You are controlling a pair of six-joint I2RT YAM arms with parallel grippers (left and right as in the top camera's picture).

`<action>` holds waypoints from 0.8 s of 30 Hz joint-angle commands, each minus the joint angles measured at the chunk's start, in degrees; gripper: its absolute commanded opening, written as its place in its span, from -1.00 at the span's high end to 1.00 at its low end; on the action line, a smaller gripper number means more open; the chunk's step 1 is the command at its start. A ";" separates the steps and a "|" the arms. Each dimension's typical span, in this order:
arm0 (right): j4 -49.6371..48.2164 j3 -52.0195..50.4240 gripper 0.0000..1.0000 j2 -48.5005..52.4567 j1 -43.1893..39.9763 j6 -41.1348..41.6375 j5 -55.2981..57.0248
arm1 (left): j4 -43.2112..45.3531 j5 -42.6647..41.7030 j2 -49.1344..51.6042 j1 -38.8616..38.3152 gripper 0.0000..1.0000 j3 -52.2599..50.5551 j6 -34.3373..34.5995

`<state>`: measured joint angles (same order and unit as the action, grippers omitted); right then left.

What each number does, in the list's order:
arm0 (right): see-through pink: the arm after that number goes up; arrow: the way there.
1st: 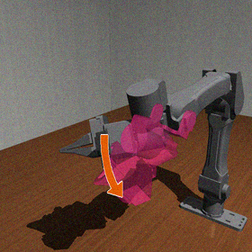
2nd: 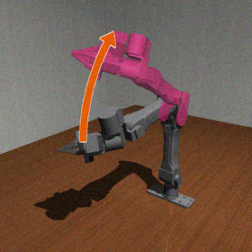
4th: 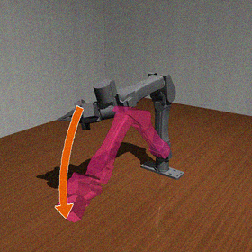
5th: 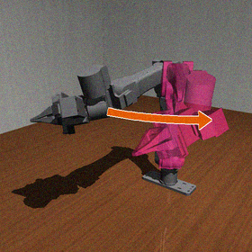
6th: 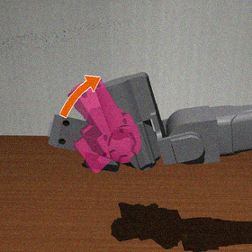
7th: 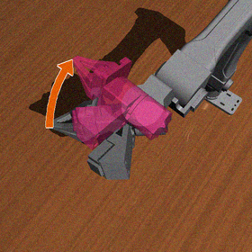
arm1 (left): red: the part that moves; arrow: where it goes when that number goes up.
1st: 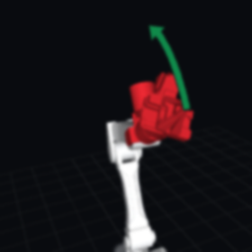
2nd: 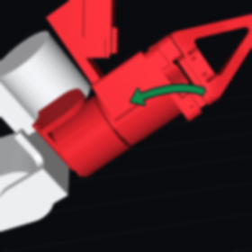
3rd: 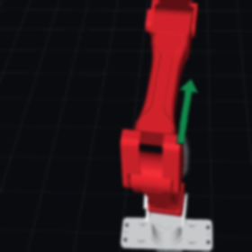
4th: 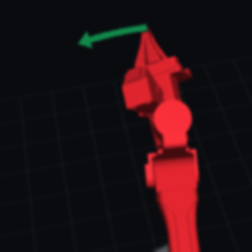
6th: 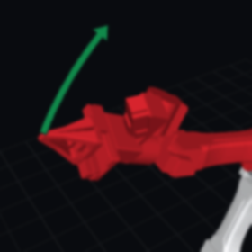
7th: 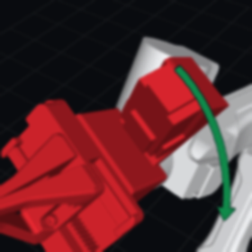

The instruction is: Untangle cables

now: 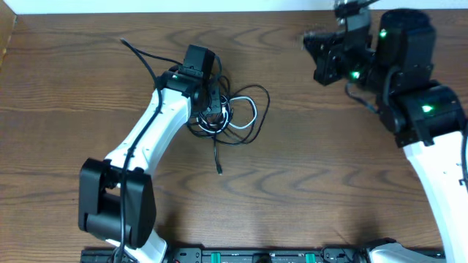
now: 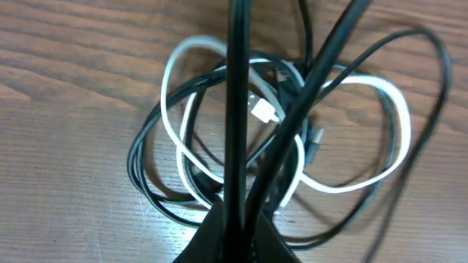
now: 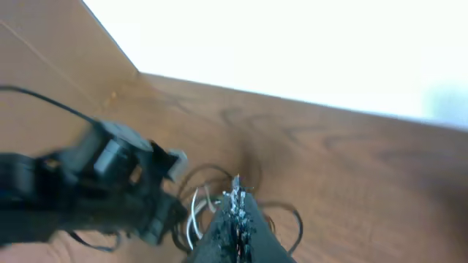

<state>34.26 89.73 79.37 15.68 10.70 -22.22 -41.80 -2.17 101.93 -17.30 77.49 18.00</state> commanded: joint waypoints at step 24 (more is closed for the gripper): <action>9.79 2.36 0.30 14.40 -0.59 -5.38 -8.02 | 33.51 -29.57 -19.54 0.26 0.85 1.99 5.11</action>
<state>44.40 91.72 93.38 15.27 7.01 -27.68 -9.91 -31.81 83.05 -17.26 78.17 15.09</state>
